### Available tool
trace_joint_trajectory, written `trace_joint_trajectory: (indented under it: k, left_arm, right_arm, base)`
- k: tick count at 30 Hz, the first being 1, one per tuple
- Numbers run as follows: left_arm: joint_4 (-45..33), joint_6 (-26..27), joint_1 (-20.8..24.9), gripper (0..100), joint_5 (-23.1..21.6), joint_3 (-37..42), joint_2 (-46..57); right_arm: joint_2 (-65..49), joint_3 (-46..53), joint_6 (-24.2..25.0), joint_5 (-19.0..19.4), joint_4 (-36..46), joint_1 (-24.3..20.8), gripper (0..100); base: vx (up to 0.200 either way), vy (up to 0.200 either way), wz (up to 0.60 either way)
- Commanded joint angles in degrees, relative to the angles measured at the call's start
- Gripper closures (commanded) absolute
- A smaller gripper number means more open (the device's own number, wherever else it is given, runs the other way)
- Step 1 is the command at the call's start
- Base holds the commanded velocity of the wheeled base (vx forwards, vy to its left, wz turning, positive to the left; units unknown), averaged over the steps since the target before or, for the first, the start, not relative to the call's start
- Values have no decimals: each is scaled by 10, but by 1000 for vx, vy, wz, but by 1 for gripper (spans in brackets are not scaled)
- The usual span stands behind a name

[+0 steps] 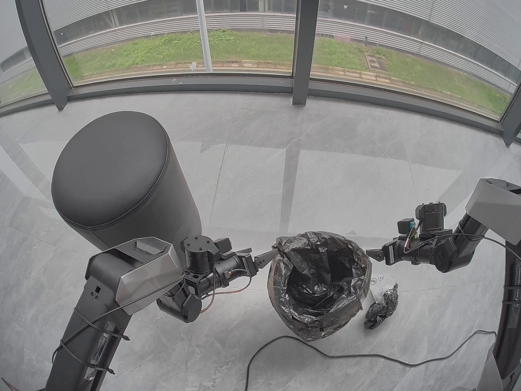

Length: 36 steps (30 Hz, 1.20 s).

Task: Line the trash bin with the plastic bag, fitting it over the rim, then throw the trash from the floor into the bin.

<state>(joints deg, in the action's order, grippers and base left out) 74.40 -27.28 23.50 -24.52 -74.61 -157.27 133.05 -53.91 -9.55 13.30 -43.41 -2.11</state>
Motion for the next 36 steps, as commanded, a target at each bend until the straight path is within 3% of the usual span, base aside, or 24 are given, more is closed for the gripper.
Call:
trace_joint_trajectory:
  k: [1, 10, 16, 21, 30, 33, 34, 36]
  left_arm:
    - [-1, -1, -7, 0, 0, -5, -12]
    - [15, -1, -14, 0, 0, 5, 2]
    - [56, 0, 4, 0, -9, 93, 55]
    - [108, -1, 15, 0, -11, 143, 60]
    - [121, -1, 29, 0, -6, 162, 65]
    - [121, -1, 32, 0, -6, 162, 65]
    - [120, -1, 36, 0, -6, 162, 65]
    - [120, -1, 37, 0, -5, 160, 64]
  right_arm:
    - [11, 0, 0, 1, -2, 0, 0]
    - [-72, 39, -2, 1, -2, 8, 0]
    - [-156, 131, -2, 6, -2, -4, 0]
    - [-170, 170, -1, 5, -2, -42, 0]
    - [-125, 165, 1, -3, -1, -113, 0]
    - [-106, 160, 6, -26, 0, -120, 0]
    - [-92, 156, 24, -57, -1, -120, 0]
    - [-89, 151, 46, -83, 0, -120, 0]
  base:
    - [0, 0, 0]
    - [0, 0, 0]
    - [0, 0, 0]
    - [0, 0, 0]
    - [0, 0, 0]
    - [0, 0, 0]
    - [0, 0, 0]
    - [0, 0, 0]
